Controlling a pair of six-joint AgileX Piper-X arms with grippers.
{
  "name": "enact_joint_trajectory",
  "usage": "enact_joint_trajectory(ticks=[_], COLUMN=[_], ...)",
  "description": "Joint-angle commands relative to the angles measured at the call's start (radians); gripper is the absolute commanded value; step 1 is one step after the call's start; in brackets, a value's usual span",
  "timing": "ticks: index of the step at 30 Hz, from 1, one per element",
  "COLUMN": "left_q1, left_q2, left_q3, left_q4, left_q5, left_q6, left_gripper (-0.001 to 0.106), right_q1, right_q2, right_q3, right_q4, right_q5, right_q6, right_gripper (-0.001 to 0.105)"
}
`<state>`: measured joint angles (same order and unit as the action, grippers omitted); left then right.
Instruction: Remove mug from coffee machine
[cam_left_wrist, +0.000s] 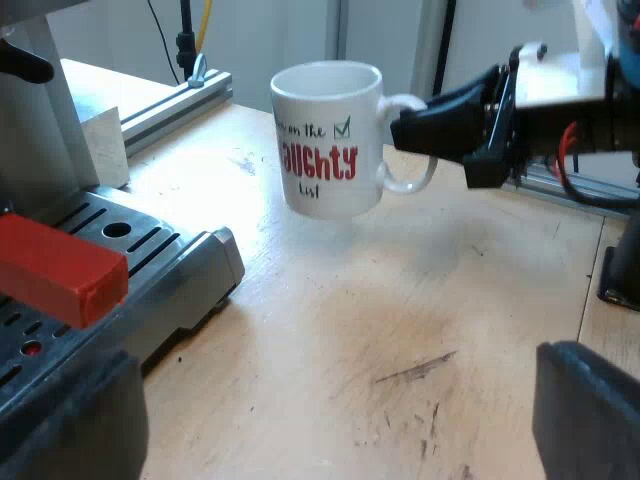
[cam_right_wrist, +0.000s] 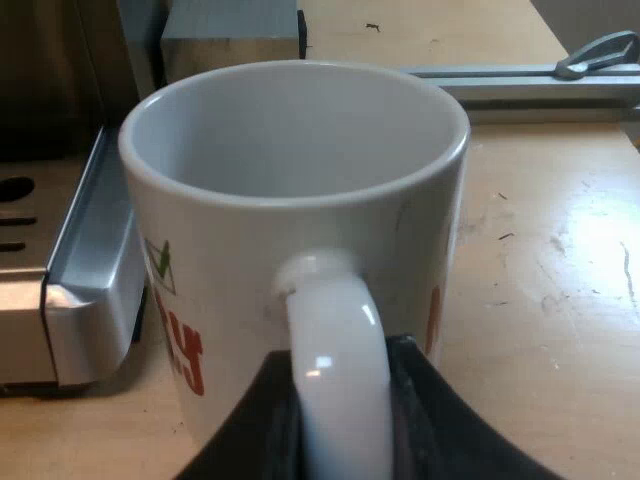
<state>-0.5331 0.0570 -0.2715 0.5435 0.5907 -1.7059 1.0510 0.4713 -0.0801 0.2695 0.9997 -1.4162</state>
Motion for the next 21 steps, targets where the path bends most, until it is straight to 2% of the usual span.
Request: enact_joint_trajectory(ticks=[1, 2, 5, 9, 21], left_q1=[-0.002, -0.002, -0.002, -0.002, -0.002], left_q2=[0.002, 0.002, 0.002, 0.002, 0.002], left_q3=[-0.004, -0.004, -0.004, -0.004, -0.004], left_q4=[-0.013, -0.008, 0.005, 0.005, 0.005], left_q5=[0.009, -0.012, -0.059, -0.06, -0.062], left_q6=[-0.019, -0.044, -0.054, -0.054, -0.054], left_gripper=[0.08, 0.08, 0.08, 0.08, 0.08], right_q1=[-0.001, -0.001, -0.001, -0.001, -0.001], right_q2=[-0.007, -0.007, -0.007, -0.007, -0.007], right_q3=[0.013, 0.027, 0.049, 0.056, 0.102], right_q4=[-0.082, -0.099, -0.118, -0.117, -0.165], right_q5=[0.035, 0.035, 0.049, 0.08, 0.08], right_q6=[-0.009, -0.009, -0.034, -0.04, -0.054], right_gripper=[0.0, 0.0, 0.0, 0.0, 0.0])
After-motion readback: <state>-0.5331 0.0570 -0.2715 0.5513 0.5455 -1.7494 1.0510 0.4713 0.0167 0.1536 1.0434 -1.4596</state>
